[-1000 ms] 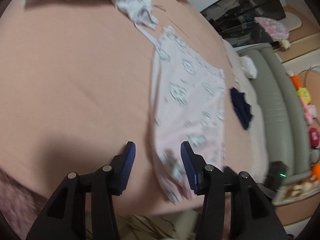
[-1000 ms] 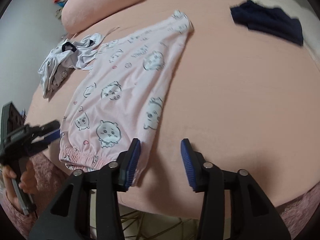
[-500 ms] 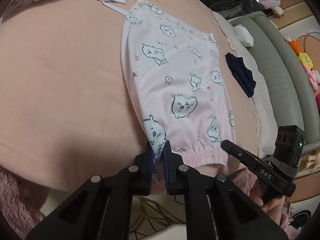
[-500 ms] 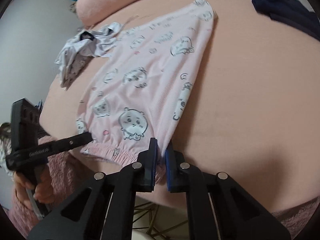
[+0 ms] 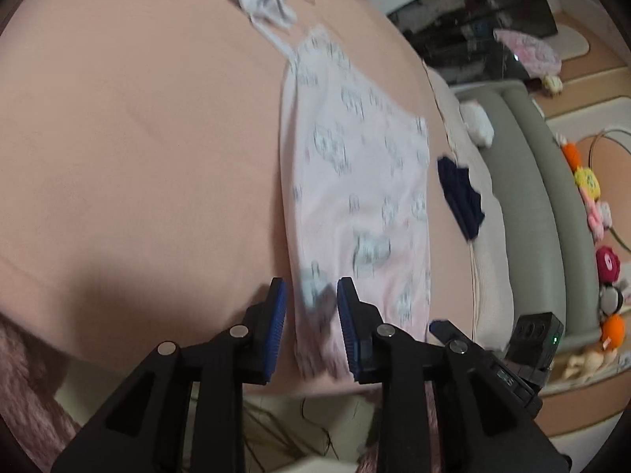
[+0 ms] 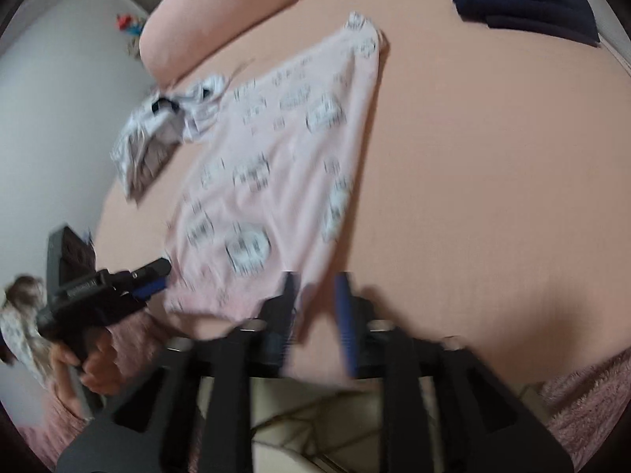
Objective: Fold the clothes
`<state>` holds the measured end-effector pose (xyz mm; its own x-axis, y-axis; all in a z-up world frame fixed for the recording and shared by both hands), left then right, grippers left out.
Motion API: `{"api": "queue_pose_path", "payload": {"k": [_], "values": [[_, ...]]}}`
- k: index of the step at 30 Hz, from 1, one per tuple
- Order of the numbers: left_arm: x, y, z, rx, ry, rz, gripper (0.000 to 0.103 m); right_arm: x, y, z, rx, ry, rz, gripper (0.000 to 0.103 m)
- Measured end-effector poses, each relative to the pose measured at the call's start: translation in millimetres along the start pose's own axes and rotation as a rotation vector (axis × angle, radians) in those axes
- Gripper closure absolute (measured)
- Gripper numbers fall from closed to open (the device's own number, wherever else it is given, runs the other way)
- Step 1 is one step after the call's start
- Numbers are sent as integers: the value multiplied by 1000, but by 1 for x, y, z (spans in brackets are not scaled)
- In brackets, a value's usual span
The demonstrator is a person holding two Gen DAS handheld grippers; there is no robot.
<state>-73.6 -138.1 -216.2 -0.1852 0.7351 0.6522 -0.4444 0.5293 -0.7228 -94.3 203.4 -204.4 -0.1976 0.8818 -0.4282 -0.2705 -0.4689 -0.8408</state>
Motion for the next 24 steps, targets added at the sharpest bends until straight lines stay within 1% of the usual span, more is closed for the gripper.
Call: {"api": "queue_pose_path", "payload": {"k": [1, 3, 6, 7, 8, 9, 10, 11, 12, 13, 14, 16, 17, 18, 19, 20, 22, 23, 24], "values": [[1, 3, 5, -2, 9, 13, 75, -1, 2, 5, 3, 3, 3, 56], [3, 12, 16, -12, 26, 45, 72, -2, 6, 14, 8, 10, 10, 55], [4, 26, 29, -20, 26, 41, 70, -3, 12, 28, 17, 19, 20, 55], [5, 31, 32, -20, 23, 36, 69, -2, 14, 32, 21, 23, 20, 58], [5, 35, 35, -15, 27, 30, 69, 0, 17, 35, 31, 25, 9, 74], [5, 39, 37, -7, 34, 22, 69, 1, 19, 37, 40, 22, -10, 85], [5, 41, 37, 4, 38, 17, 69, 2, 22, 38, 43, 15, -26, 92], [6, 42, 36, 16, 40, 12, 71, 3, 23, 38, 48, 12, -33, 96], [6, 42, 36, 31, 49, 25, 80, 2, 22, 36, 56, 12, -29, 97], [7, 40, 35, 48, 62, 48, 84, 2, 21, 35, 64, 13, -25, 98], [8, 38, 34, 65, 75, 71, 87, 1, 19, 33, 70, 12, -23, 99], [11, 34, 33, 97, 103, 117, 87, -1, 14, 31, 77, 10, -22, 99], [14, 32, 32, 112, 126, 146, 87, -3, 11, 30, 82, -5, -35, 99], [16, 29, 31, 125, 155, 184, 86, -5, 6, 29, 88, -38, -65, 99], [18, 27, 30, 132, 173, 207, 86, -6, 4, 27, 90, -64, -93, 99], [17, 26, 29, 132, 173, 203, 86, -5, 3, 26, 84, -83, -119, 99], [14, 23, 27, 128, 152, 167, 86, -2, 4, 21, 72, -112, -165, 100], [15, 22, 27, 128, 153, 150, 86, 3, 4, 20, 72, -95, -157, 100], [15, 20, 27, 127, 155, 133, 86, 8, 1, 19, 80, -61, -127, 100]]}}
Point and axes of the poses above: each gripper's, at about its wrist camera, not at the fingertips, and y roughly the way its jaws point, x to its right, z to its top, the point moved 3 cm from there along y, roughly the way its jaws point, and after that the axes turned 1 degree about z, right-handed, at the moved point
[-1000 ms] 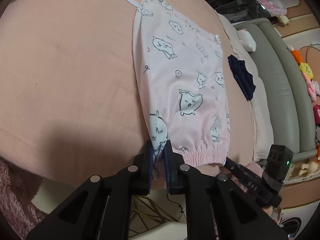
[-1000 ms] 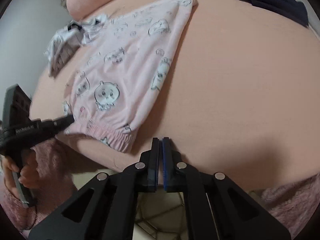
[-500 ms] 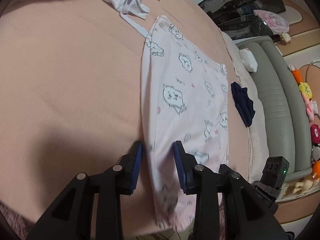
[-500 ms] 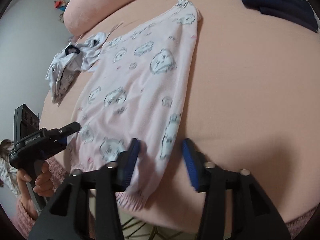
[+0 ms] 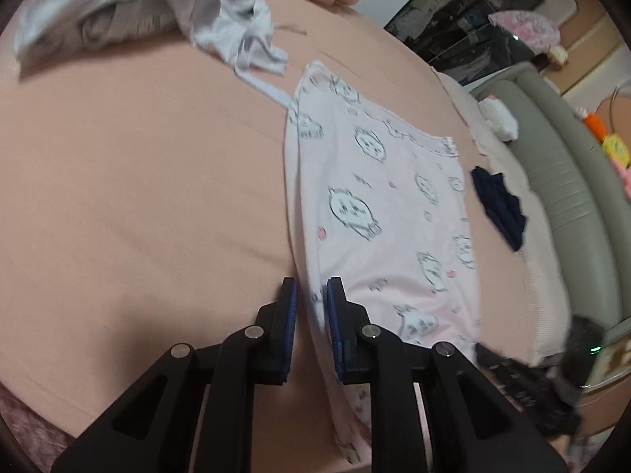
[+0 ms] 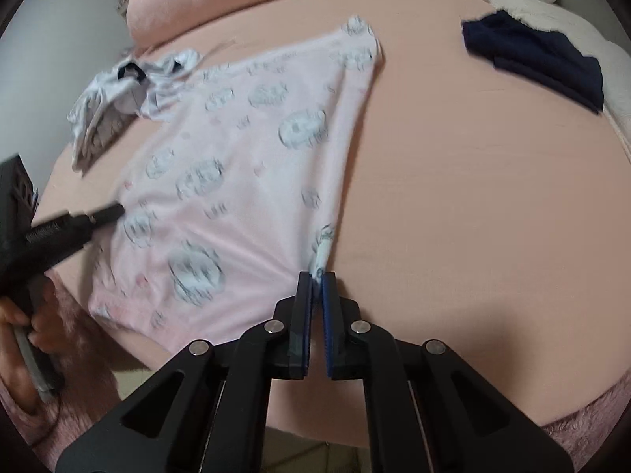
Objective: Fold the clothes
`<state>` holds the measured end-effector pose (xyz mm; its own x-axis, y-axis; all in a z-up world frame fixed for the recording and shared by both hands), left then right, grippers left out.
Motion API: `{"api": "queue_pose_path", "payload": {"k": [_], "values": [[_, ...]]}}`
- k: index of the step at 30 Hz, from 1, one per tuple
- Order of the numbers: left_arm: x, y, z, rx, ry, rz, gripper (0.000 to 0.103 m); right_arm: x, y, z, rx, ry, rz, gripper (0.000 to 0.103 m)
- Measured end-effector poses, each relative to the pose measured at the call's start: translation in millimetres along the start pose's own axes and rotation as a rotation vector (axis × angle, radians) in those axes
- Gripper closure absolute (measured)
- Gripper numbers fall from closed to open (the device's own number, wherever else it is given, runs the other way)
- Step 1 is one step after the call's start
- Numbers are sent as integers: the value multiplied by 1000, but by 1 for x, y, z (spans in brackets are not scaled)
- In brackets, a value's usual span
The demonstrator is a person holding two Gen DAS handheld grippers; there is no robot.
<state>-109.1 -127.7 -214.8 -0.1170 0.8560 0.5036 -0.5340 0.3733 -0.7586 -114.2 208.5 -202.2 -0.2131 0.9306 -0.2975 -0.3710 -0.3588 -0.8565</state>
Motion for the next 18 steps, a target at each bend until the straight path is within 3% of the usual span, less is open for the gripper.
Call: {"api": "queue_pose_path", "payload": {"k": [3, 5, 8, 11, 13, 18], "values": [[1, -5, 0, 3, 1, -51, 86, 15, -7, 1, 31, 100, 74, 98], [10, -9, 2, 26, 51, -67, 86, 16, -13, 13, 75, 90, 65, 94], [28, -6, 0, 40, 143, -39, 83, 10, -8, 30, 71, 23, 24, 88], [22, -11, 1, 51, 138, 4, 81, -3, 17, 35, -14, -49, 0, 86], [18, -14, 2, 59, 136, 32, 81, -12, 27, 30, -17, -121, -67, 89], [7, -21, 4, 78, 128, 103, 77, 4, 13, 17, -30, -154, -180, 86]]}}
Point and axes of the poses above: each gripper's, at about its wrist camera, not at the fingertips, and y roughly the way its jaws point, x to its right, z to its top, the point moved 3 cm from there along y, roughly the way its jaws point, and after that the axes turned 1 degree about z, right-handed, at the moved point
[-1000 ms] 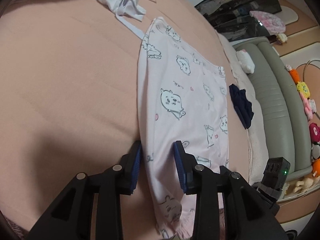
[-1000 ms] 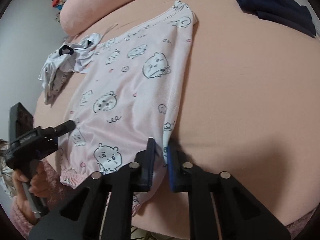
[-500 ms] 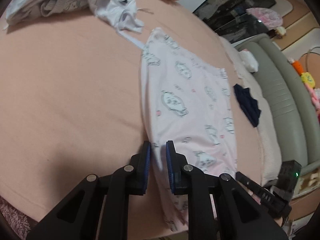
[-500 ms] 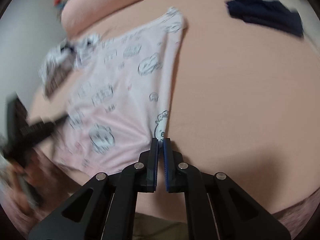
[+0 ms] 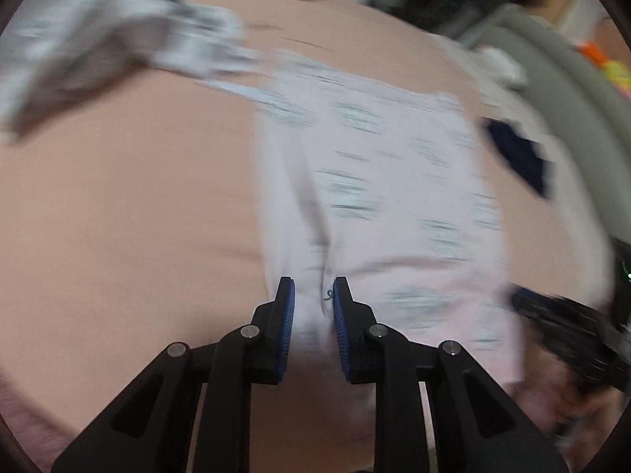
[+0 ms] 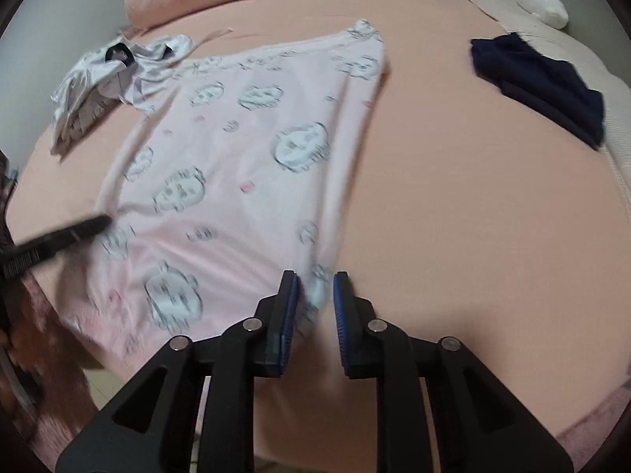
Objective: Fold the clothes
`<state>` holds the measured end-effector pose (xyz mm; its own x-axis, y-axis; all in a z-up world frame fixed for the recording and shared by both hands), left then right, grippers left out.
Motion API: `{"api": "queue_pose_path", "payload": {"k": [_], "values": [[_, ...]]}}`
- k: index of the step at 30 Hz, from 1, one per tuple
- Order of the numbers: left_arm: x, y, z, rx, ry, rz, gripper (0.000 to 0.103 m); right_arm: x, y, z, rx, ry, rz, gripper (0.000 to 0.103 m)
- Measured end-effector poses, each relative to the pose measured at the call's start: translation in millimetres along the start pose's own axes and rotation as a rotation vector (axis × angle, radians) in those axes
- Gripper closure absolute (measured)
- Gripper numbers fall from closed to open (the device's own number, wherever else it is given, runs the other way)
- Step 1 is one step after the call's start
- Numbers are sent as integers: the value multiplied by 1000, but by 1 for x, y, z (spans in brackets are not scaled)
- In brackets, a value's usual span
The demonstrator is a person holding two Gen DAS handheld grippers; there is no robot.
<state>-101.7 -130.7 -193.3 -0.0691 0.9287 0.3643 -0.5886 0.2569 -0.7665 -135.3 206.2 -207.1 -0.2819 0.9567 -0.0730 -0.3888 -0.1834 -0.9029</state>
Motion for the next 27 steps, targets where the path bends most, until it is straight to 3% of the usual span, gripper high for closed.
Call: {"api": "queue_pose_path", "payload": {"k": [2, 4, 10, 13, 14, 17, 19, 21, 25, 27], "values": [[-4, -3, 0, 6, -2, 29, 77, 7, -5, -7, 7, 0, -31, 86], [-9, -5, 1, 11, -4, 58, 77, 10, -10, -6, 22, 37, 15, 85], [59, 30, -16, -99, 209, -87, 76, -34, -10, 25, 92, -15, 131, 77], [60, 52, -26, -170, 242, -35, 76, -49, 15, 26, 9, -50, 157, 79], [56, 50, -26, -168, 230, -34, 76, -50, 22, 24, -4, -65, 144, 79], [37, 36, -22, -142, 223, 78, 77, -46, 20, 16, 7, -100, 115, 83], [31, 26, -21, -121, 220, 100, 78, -38, 16, 11, 1, -82, 97, 83], [45, 17, -21, -84, 257, 80, 78, -30, 12, 11, 7, -50, 74, 78], [86, 14, -27, -95, 334, -86, 78, -51, 11, 9, 10, -85, 121, 77], [97, 28, -38, -152, 373, -55, 77, -65, 11, 8, 11, -111, 152, 77]]}}
Point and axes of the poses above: each gripper's, at about its wrist camera, not at the fingertips, and y roughly the way its jaws point, x to its right, z to its top, the point moved 3 cm from there along y, roughly the way its jaws point, and after that the axes turned 1 degree about z, right-handed, at the moved point
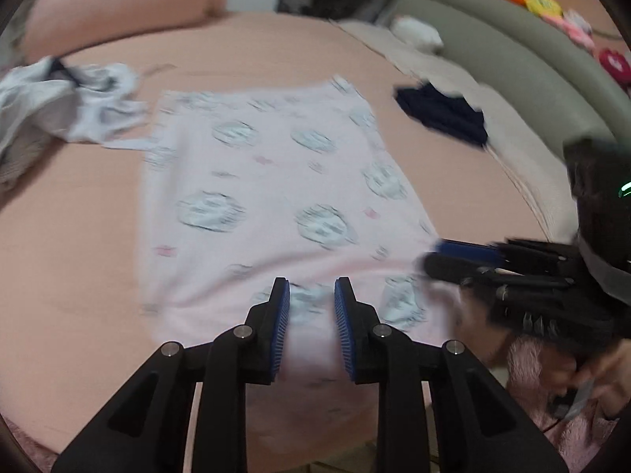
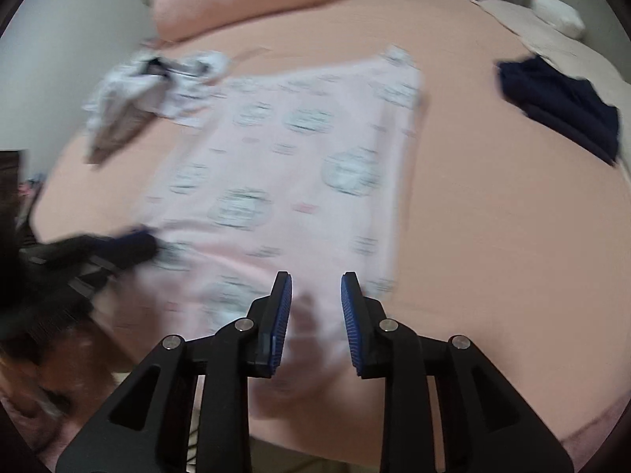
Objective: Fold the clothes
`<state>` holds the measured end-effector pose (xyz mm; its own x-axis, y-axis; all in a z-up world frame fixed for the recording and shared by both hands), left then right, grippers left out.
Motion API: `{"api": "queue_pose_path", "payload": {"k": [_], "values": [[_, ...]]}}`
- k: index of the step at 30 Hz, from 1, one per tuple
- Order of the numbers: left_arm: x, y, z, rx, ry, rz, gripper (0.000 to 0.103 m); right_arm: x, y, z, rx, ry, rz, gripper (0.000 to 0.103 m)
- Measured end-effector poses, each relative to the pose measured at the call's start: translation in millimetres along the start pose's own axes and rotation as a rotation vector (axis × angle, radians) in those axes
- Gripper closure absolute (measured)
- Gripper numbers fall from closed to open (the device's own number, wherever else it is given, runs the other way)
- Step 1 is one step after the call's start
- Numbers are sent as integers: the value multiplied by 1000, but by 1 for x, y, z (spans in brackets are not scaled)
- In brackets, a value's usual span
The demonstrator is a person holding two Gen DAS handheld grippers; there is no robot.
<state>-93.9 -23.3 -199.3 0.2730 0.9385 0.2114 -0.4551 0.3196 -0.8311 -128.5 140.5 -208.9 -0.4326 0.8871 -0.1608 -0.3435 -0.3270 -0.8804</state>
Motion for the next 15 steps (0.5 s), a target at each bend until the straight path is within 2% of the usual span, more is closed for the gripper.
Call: {"api": "queue_pose_path", "payload": {"k": [3, 5, 6, 7, 9, 11, 15], "values": [[-5, 9, -13, -68, 15, 39, 77, -17, 5, -2, -4, -35, 33, 78], [-17, 1, -17, -82, -6, 79, 76, -11, 11, -13, -16, -24, 26, 80], [-24, -4, -18, -86, -20, 101, 76, -3, 7, -16, -13, 14, 50, 82], [-31, -9, -19, -84, -46, 102, 76, 4, 4, -18, -23, 43, 52, 90], [-44, -17, -22, -73, -112, 79, 76, 15, -3, -22, -38, 69, 22, 94], [-44, -22, -18, -41, -141, 34, 76, 21, -9, -26, -41, 81, -10, 84], [-28, -20, -8, 2, -147, -53, 75, 19, -18, -21, 22, 131, 104, 84]]}}
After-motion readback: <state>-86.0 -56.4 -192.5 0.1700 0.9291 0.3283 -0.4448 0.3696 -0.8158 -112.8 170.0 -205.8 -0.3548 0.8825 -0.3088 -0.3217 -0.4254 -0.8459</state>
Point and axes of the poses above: each gripper's, at about its wrist camera, not at the fingertips, and y roughly the way its jaws point, x to its right, z to its top, the point moved 3 cm from there along y, roughly the way its jaws point, and after that the axes turned 1 degree about z, right-handed, at the moved point
